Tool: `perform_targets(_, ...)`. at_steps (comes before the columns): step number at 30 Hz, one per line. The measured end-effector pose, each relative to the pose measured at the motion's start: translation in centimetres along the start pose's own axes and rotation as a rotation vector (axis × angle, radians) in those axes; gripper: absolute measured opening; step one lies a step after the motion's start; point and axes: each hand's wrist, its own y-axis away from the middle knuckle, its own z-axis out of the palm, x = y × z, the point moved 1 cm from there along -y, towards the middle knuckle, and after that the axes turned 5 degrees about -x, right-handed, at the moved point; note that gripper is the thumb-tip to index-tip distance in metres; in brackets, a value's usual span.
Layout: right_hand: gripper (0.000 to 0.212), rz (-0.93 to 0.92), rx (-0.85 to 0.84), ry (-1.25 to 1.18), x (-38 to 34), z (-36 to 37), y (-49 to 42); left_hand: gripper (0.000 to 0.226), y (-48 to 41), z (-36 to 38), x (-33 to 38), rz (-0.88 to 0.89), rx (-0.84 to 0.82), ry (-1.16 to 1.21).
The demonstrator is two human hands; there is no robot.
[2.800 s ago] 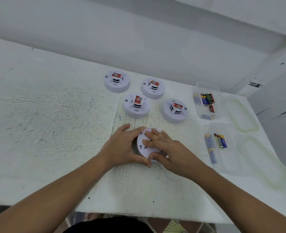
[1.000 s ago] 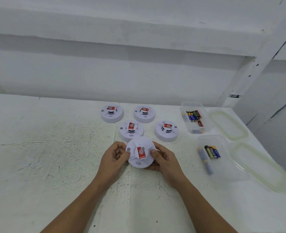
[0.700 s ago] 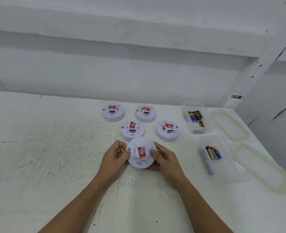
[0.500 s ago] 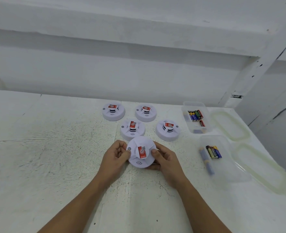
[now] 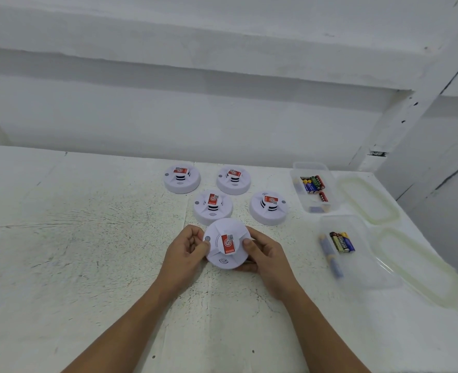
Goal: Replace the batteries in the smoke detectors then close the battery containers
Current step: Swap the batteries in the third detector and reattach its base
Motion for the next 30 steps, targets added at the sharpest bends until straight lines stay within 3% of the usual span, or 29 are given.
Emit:
perform_targets(3,0.030,0.001,-0.001,0.005,0.05,-0.01,-0.03,0.011,0.12,0.03,0.09,0.015,0.004,-0.026)
perform_targets(7,0.031,0.008,0.001,0.001,0.18,-0.07,-0.08,0.026,0.18,-0.11,0.11,0.005,-0.012,-0.022)
perform_targets(11,0.032,0.002,0.000,0.027,0.22,-0.11,-0.07,0.008,0.10,-0.15,-0.01,0.014,0.004,-0.056)
perform_targets(30,0.029,-0.001,0.011,0.015,0.05,-0.07,0.03,0.002,0.19,0.16,0.23,0.037,0.035,-0.126)
